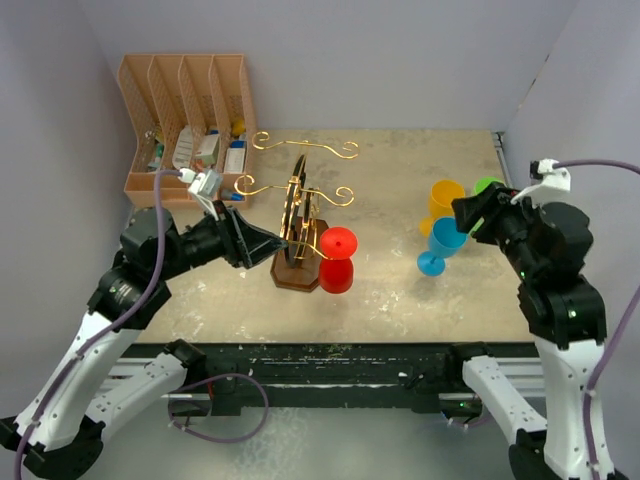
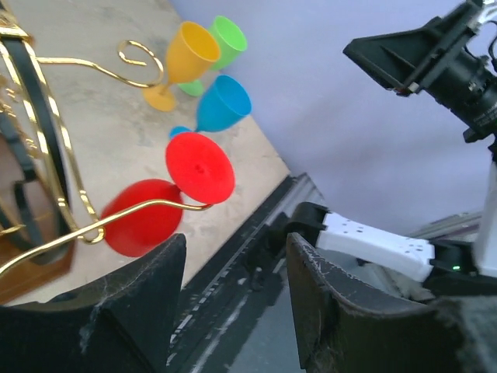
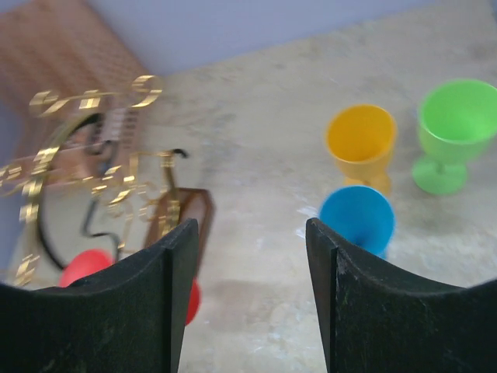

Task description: Take the wine glass off the wine glass rack

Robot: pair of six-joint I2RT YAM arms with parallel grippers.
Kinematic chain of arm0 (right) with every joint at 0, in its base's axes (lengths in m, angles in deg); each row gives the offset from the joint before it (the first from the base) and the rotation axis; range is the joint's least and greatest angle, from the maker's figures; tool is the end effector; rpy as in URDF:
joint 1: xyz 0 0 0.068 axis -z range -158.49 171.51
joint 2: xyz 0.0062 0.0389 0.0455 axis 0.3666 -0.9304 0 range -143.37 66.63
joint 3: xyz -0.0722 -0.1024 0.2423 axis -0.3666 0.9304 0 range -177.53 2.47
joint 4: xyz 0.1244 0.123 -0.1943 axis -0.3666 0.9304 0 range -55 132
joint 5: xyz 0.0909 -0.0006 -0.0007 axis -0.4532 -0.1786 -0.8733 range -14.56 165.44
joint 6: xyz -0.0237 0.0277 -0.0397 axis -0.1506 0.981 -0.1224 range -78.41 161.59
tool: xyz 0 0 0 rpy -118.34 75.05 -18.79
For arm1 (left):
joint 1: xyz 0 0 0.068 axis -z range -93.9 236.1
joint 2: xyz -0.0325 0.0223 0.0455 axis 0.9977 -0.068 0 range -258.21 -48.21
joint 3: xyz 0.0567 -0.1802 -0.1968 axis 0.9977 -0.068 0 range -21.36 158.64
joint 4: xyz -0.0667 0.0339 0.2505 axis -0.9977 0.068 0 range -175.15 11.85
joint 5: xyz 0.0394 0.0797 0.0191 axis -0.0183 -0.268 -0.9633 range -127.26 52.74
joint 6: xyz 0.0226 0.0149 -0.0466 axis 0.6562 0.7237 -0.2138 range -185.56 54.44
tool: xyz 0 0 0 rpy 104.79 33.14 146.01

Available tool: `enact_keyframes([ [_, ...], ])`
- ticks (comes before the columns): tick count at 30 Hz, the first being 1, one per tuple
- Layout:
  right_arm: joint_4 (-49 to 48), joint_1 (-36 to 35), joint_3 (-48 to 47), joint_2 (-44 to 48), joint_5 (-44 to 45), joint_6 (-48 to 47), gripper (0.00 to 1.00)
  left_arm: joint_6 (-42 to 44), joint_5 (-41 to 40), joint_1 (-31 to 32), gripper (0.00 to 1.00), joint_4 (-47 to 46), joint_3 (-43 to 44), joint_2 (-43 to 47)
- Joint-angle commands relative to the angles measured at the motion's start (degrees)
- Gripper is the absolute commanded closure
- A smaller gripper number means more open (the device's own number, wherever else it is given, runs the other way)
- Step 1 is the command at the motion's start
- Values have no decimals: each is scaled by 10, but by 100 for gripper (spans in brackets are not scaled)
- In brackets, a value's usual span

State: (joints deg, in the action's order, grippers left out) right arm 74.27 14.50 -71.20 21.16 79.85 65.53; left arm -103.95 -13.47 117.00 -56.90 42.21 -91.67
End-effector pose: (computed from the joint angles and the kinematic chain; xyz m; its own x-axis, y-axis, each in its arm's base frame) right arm 0.1293 0.0132 0.4494 -0.1930 0.3839 -0.9030 0.0344 0.9224 0.3848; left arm 0.1157 -0.0859 0.4206 -0.5999 -0.3033 -0.7404 0.5614 0.4998 -0.6596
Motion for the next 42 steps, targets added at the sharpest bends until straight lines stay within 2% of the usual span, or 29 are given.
enact_keyframes([
  [1, -47, 1, -29, -2, -227, -11, 41, -125, 83, 0, 42, -192, -68, -10],
  [5, -56, 1, -7, -44, -403, 10, 45, -118, 62, 0, 43, -180, -58, -16],
  [9, -73, 1, 28, -79, -472, 43, 46, -97, 34, 0, 43, -134, -31, -9],
  [14, -156, -2, 93, -108, -594, 107, 49, -76, 5, 0, 43, -83, -11, 11],
  [18, -196, -42, 117, -111, -604, 138, 49, -65, -9, 0, 43, -59, -2, 24],
  [22, -229, -107, 128, -116, -552, 157, 49, -57, -14, 0, 43, -46, 4, 30],
  [28, -292, -110, 155, -124, -557, 195, 49, -49, -21, 0, 43, -22, 14, 39],
  [32, -288, -110, 185, -133, -536, 189, 50, -42, -28, 0, 43, -10, 19, 46],
  [42, -369, -114, 208, -155, -559, 226, 51, -35, -30, 0, 43, -2, 9, 46],
])
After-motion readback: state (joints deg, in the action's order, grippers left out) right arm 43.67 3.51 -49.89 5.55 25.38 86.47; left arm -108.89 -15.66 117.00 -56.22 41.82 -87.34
